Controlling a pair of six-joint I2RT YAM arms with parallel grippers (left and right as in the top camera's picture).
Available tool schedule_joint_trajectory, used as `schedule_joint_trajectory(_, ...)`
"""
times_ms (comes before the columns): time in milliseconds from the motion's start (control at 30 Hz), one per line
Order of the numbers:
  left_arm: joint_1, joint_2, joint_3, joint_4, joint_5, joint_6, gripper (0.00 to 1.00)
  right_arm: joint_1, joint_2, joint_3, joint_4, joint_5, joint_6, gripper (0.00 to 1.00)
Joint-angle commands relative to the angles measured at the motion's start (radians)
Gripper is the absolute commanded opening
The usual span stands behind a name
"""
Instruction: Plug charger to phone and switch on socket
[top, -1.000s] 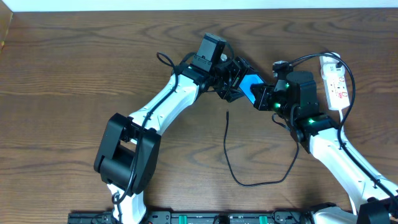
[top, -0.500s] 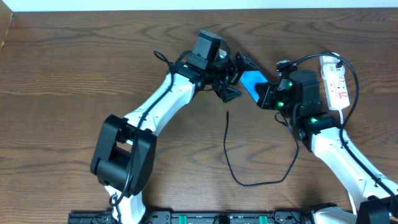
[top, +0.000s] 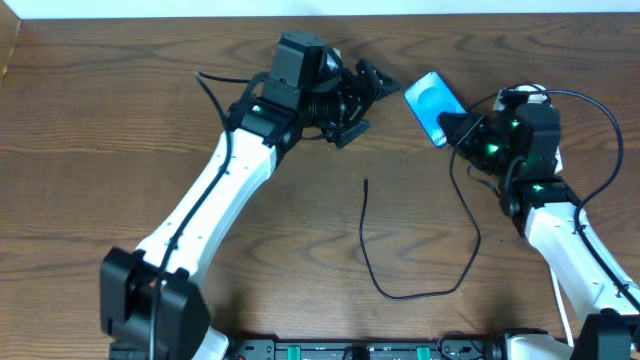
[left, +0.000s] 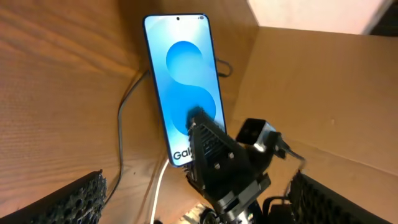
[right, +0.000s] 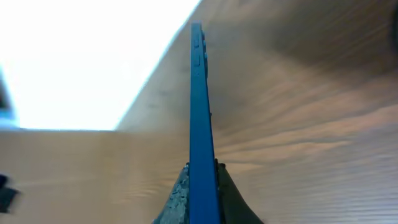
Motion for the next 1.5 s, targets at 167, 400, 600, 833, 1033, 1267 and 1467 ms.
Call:
schedule_joint_trajectory(167, 0.003, -0.026, 0.009, -0.005, -0.034, 0.036, 0.93, -0.002, -0.004, 0.013, 0.14, -0.262, 0.513, 0.01)
schedule_joint_trajectory(400, 0.003, -0.026, 0.01, 0.002, -0.113, -0.011, 0.93, 0.008, -0.004, 0.013, 0.237, -0.342, 0.705, 0.01)
schedule_joint_trajectory(600, 0.003, -0.026, 0.009, 0.002, -0.132, -0.158, 0.94, 0.038, -0.004, 0.013, 0.278, -0.343, 0.821, 0.01)
schedule_joint_trajectory(833, 0.003, -0.026, 0.009, 0.003, -0.161, -0.286, 0.94, 0.085, -0.004, 0.013, 0.301, -0.338, 0.97, 0.01)
schedule_joint_trajectory(1033, 0.003, -0.026, 0.009, 0.002, -0.169, -0.333, 0.94, 0.118, -0.004, 0.013, 0.384, -0.315, 1.04, 0.01)
schedule_joint_trajectory(1267, 0.003, -0.026, 0.009, 0.002, -0.199, -0.378, 0.94, 0.145, -0.004, 0.013, 0.387, -0.313, 1.061, 0.01)
schedule_joint_trajectory(1467, 0.003, -0.026, 0.009, 0.002, -0.217, -0.378, 0.94, 0.156, -0.004, 0.013, 0.387, -0.313, 1.061, 0.01)
